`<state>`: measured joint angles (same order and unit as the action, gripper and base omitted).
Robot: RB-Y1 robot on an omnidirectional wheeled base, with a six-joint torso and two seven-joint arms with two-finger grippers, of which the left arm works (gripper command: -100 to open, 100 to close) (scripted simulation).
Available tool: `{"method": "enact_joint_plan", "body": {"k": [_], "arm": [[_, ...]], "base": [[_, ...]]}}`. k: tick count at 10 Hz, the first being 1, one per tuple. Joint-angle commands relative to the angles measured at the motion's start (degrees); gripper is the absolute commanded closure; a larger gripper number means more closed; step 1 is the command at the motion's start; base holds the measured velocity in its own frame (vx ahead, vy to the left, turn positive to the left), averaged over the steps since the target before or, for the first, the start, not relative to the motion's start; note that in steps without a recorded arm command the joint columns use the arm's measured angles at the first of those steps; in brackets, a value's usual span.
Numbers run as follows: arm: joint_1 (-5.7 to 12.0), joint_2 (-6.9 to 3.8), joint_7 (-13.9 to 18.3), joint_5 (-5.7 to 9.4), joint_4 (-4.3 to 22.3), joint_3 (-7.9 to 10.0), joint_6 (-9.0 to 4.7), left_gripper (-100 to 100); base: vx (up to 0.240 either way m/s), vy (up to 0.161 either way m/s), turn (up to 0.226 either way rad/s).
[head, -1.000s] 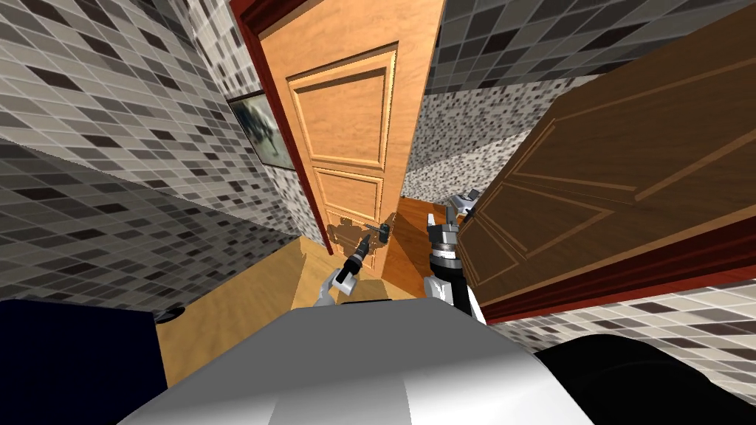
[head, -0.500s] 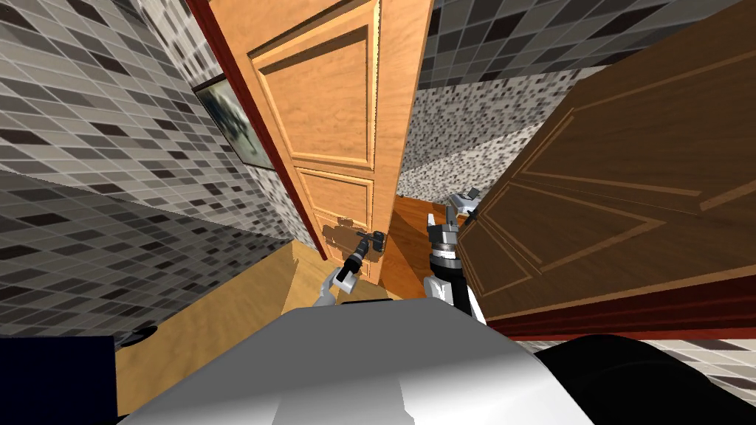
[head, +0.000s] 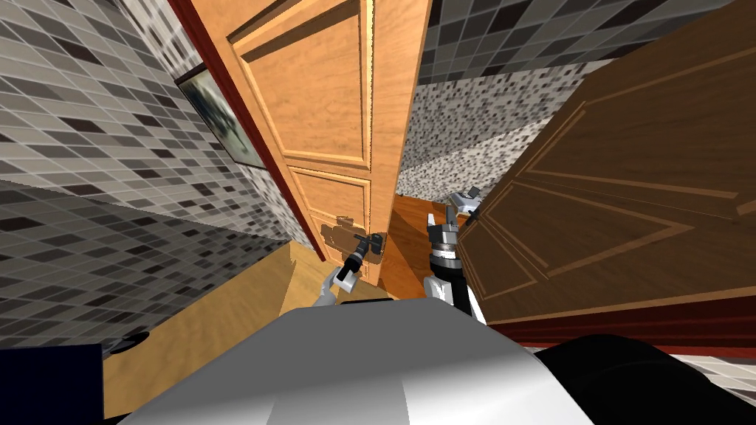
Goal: Push the door open
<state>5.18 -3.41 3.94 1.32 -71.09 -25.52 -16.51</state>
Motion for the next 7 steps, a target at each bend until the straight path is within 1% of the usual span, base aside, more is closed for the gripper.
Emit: {"method": "enact_joint_plan", "body": {"k": [1, 3, 4, 6, 7], "arm": [[-0.23, -0.04, 0.0, 0.0, 0.1, -0.1, -0.02, 100], [-0.23, -0.04, 0.0, 0.0, 0.1, -0.1, -0.02, 100], [0.23, -0.3, -0.2, 0.05, 0.4, 0.97, -0.02, 100], [0.45, -0.53, -0.4, 0.11, 0.7, 1.93, -0.06, 100], [0.63, -0.67, -0.6, 0.16, 1.0, 2.73, -0.08, 100]], "base": [[0.0, 0.0, 0.0], [0.0, 0.0, 0.0], [0.083, -0.069, 0.034], [0.116, -0.147, 0.061], [0.138, -0.129, 0.06]]}}
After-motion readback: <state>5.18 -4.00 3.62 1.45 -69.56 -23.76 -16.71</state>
